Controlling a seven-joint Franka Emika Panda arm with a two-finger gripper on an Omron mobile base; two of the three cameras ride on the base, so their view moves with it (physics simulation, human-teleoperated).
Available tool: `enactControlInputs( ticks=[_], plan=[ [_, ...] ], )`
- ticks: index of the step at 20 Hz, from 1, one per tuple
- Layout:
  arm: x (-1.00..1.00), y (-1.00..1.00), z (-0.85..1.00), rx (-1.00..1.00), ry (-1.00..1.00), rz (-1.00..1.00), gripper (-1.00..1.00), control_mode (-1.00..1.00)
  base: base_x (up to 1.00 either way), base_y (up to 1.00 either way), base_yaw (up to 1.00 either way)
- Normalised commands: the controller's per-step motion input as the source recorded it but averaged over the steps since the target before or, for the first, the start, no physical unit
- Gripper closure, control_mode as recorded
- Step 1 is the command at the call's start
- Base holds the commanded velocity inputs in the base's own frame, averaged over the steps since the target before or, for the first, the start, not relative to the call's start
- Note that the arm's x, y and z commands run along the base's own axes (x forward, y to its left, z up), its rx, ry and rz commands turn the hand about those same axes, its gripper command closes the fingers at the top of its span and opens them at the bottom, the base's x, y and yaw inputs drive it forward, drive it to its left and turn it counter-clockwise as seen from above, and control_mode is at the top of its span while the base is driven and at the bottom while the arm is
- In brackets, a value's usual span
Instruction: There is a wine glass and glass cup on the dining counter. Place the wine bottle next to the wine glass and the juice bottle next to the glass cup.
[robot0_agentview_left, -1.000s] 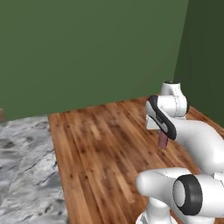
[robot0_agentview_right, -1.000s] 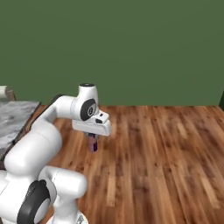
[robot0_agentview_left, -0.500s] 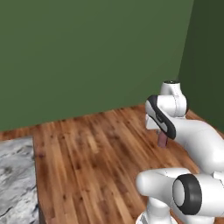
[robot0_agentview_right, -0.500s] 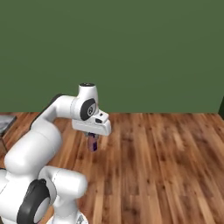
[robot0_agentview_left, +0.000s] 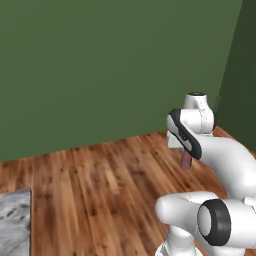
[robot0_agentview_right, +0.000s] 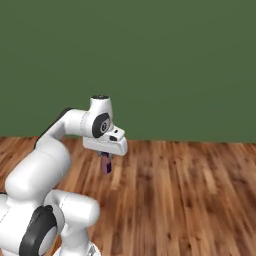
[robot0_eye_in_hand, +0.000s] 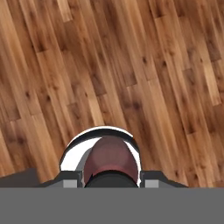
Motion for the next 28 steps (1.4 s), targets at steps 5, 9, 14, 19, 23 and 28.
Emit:
enactControlInputs(
  ticks=[5, 9, 14, 19, 23, 28],
  plan=[
    [0.0, 0.0, 0.0, 0.0, 0.0, 0.0, 1.0, 1.0, 0.84, -0.13, 0.19],
    [0.0, 0.0, 0.0, 0.0, 0.0, 0.0, 1.0, 1.0, 0.82, -0.1, 0.24],
    [0.0, 0.0, 0.0, 0.0, 0.0, 0.0, 1.0, 1.0, 0.82, -0.12, 0.22],
    [0.0, 0.0, 0.0, 0.0, 0.0, 0.0, 1.0, 1.0, 0.75, -0.09, 0.34],
    [0.0, 0.0, 0.0, 0.0, 0.0, 0.0, 1.0, 1.0, 0.63, -0.05, 0.52],
    [0.0, 0.0, 0.0, 0.0, 0.0, 0.0, 1.0, 1.0, 0.55, -0.03, 0.59]
  ],
)
